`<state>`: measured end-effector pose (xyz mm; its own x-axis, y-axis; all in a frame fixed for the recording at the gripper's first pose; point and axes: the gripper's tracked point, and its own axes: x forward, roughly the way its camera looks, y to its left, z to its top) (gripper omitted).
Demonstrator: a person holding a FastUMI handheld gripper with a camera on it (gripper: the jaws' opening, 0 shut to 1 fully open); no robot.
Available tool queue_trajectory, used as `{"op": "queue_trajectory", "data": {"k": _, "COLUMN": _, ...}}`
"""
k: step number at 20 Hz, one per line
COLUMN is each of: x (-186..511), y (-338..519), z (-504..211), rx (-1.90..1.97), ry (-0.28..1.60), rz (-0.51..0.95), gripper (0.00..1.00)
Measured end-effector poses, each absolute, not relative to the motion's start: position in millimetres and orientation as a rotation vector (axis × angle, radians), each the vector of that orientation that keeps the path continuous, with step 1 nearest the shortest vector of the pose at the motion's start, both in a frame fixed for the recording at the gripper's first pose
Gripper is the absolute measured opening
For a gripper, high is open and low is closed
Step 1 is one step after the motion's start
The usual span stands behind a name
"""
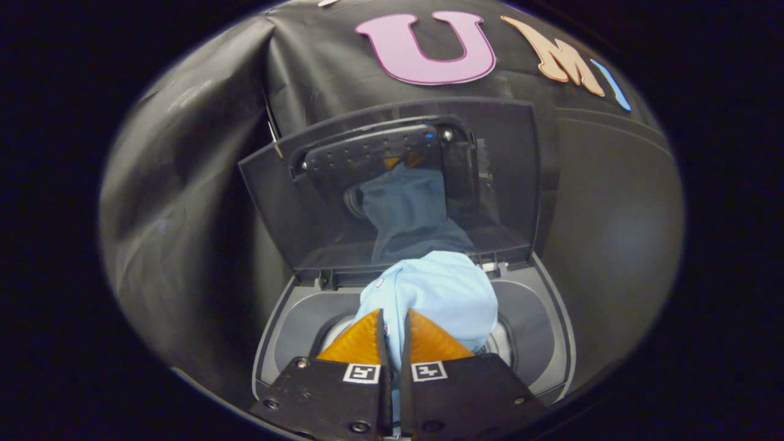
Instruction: Put the clothes into the washing machine and then close the washing machine lid.
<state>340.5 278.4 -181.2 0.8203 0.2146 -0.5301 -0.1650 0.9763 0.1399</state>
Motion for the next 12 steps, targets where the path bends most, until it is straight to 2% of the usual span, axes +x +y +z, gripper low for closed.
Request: {"op": "queue_trajectory", "data": {"k": 12, "x": 346.7, "y": 286.3, "z": -261.7, "rx": -0.019, "ry": 0.741, "rz": 0.168, "gripper": 0.13}}
